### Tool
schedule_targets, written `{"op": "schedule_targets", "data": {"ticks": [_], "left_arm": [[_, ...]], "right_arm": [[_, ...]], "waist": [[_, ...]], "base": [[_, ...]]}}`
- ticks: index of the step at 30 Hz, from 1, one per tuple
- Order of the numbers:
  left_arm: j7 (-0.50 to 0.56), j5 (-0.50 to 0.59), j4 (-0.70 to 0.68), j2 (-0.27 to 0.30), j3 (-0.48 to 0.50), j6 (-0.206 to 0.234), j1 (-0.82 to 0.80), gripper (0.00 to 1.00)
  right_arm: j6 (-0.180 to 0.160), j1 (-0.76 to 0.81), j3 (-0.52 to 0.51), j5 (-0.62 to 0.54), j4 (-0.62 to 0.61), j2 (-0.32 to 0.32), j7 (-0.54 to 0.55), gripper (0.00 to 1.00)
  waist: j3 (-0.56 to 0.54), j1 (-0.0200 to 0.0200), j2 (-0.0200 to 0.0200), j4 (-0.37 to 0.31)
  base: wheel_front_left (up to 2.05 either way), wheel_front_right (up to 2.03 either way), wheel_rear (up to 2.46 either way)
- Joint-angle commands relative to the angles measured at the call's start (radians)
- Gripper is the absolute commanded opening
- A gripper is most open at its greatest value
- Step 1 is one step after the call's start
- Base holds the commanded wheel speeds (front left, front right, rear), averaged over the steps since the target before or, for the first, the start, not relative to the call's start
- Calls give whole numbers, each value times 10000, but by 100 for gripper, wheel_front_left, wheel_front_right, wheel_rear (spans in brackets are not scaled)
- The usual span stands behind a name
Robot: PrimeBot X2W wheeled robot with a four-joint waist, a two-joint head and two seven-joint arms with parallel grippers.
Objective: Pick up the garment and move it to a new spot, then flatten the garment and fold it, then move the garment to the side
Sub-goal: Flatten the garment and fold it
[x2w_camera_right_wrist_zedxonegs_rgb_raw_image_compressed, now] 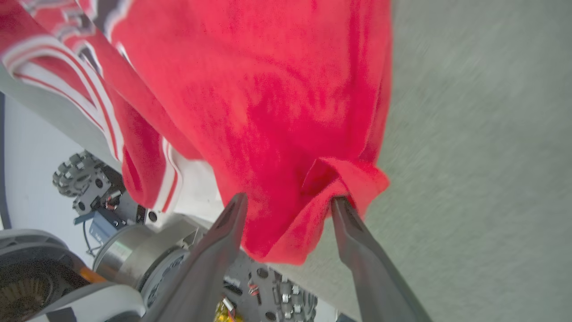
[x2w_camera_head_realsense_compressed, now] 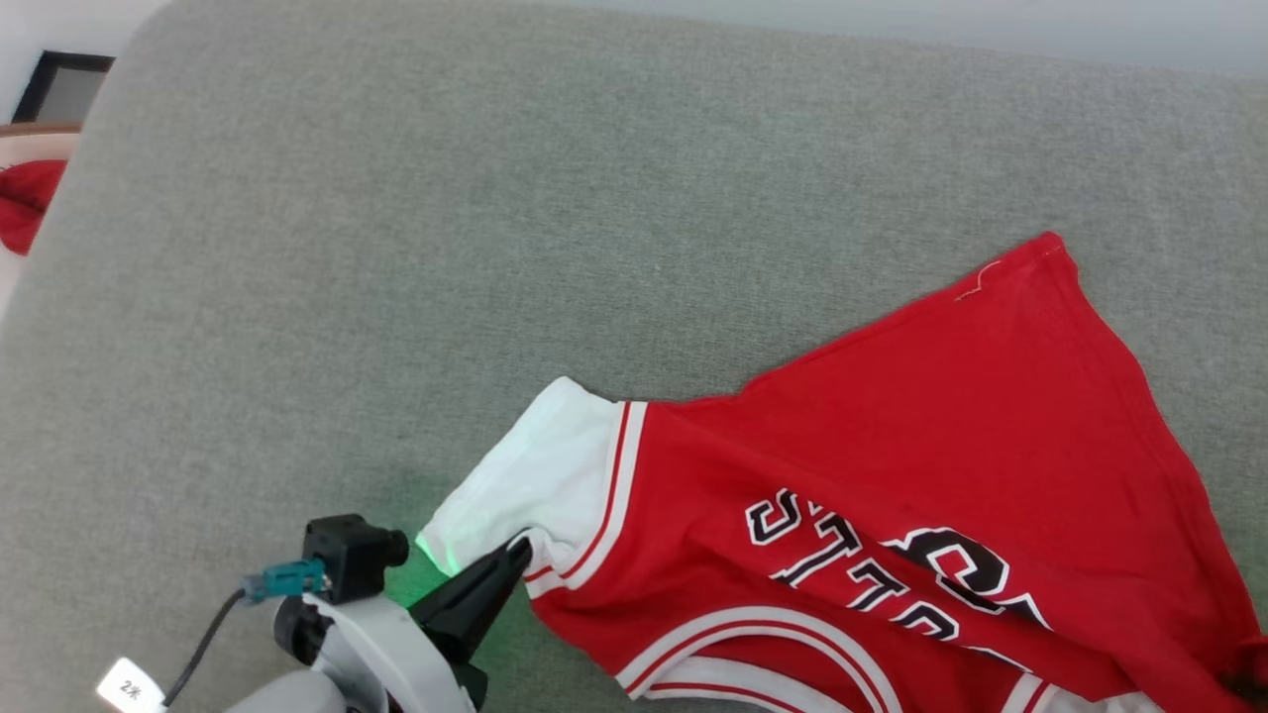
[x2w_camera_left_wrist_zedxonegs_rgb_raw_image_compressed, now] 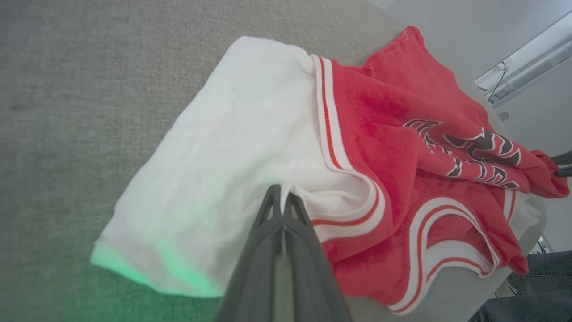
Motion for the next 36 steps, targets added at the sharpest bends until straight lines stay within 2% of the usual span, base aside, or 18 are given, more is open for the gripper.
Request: {"op": "schedule_targets", "data": {"ticks": [1,5,8,14,17,19,25,29,30,31,32,36], "left_arm": [[13,61,-34,-63,-7,-4,57,0],[50,112,-63,-230,-122,-24,-106,0],[47,164,-83,-353,-161,-38,-239,0],[43,280,10,-661,-292,-76,-592,0],[38,302,45,-806,-357,-68,-795,0],[31,343,55,-905,-415,-75,-925,0],[13,297,16,-1129,-630,-80,-1139,0],[21,235,80,-1148,-685,-80,-1194,0],[16,215,100,-1143,-666,-80,-1203,0],[14,183,123,-1136,-617,-80,-1216,0],[12,169,149,-1127,-527,-79,-1218,0],[7,-55,131,-1016,-180,-80,-1308,0]], "right_arm": [[-8,-218,-403,219,-150,-55,67,100],[-8,-1414,-1726,713,-429,-246,224,100],[-8,-2995,-1563,-19,35,-629,-310,100],[-8,-6431,1363,-2068,2466,-320,-1608,100],[-6,-7776,2724,-2496,3789,67,-1872,100],[-8,-8530,3488,-2765,4594,36,-1977,100],[-8,-9685,5287,-2805,6394,-241,-2303,100],[-8,-9636,6296,-2324,7097,-512,-2023,100],[-8,-9600,6509,-2205,7178,-572,-2022,57],[-8,-9586,6645,-2070,7275,-627,-2092,39],[-8,-9598,6689,-1945,7348,-635,-2254,0],[-8,-10106,6118,-1629,7862,-200,-3544,0]], "waist": [[-37,0,-1,79],[-39,0,-1,318],[107,0,-1,517],[520,0,-1,1090],[758,0,-1,1383],[911,0,-1,1541],[1223,0,-1,1815],[1254,0,-1,1863],[1242,0,-1,1863],[1211,0,-1,1854],[1175,0,-1,1834],[926,0,-1,1655]], "base": [[0,0,0],[0,0,0],[0,0,0],[0,0,0],[0,0,0],[0,0,0],[0,0,0],[0,0,0],[0,0,0],[0,0,0],[0,0,0],[0,0,0]]}}
